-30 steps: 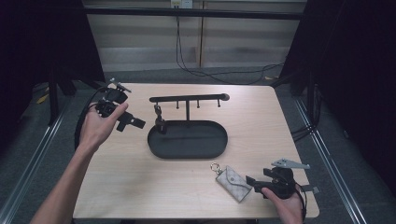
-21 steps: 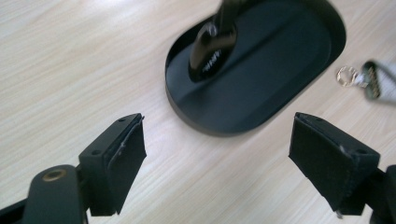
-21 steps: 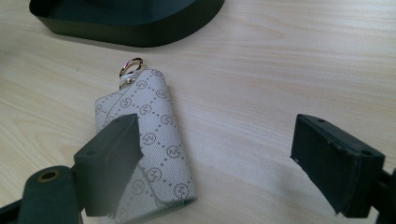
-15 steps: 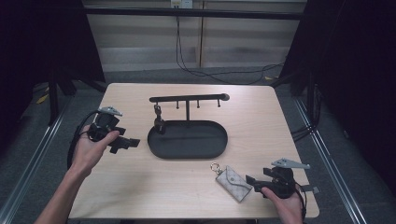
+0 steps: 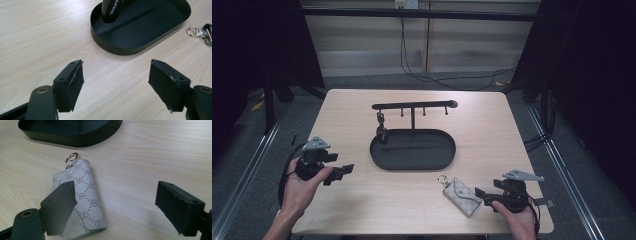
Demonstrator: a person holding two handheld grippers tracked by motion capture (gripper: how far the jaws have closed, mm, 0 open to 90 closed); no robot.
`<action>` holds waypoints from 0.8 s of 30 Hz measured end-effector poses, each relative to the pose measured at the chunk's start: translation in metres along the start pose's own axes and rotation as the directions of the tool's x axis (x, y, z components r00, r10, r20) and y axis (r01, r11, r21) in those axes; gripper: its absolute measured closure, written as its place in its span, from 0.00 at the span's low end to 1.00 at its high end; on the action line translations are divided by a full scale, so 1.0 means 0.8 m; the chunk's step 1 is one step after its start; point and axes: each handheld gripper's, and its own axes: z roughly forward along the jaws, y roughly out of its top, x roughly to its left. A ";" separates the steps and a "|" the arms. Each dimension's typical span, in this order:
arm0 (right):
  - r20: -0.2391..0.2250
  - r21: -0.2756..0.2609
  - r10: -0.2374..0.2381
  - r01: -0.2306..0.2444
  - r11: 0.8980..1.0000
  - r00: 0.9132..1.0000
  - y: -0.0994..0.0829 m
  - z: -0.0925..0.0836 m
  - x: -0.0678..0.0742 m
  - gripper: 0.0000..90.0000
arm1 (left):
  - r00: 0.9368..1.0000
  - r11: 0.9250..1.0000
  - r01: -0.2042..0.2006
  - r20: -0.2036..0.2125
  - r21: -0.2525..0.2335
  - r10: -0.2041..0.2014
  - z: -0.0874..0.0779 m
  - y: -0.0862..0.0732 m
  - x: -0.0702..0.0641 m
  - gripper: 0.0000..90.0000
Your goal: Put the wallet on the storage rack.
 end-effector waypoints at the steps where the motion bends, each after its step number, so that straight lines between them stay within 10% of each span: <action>1: 0.002 -0.001 0.000 0.000 1.000 1.000 0.000 0.000 0.000 0.18 | 1.000 1.000 0.012 0.010 -0.013 -0.012 -0.001 -0.004 -0.001 0.31; 5: -0.004 -0.005 0.004 -0.004 1.000 1.000 0.000 -0.001 0.000 0.18 | 1.000 0.997 0.015 0.026 -0.081 -0.013 -0.007 -0.021 -0.011 0.31; 24: -0.045 0.021 -0.005 0.006 1.000 0.999 0.011 -0.005 0.009 0.26 | 0.993 1.000 0.023 0.114 -0.003 -0.023 0.011 -0.093 -0.039 0.25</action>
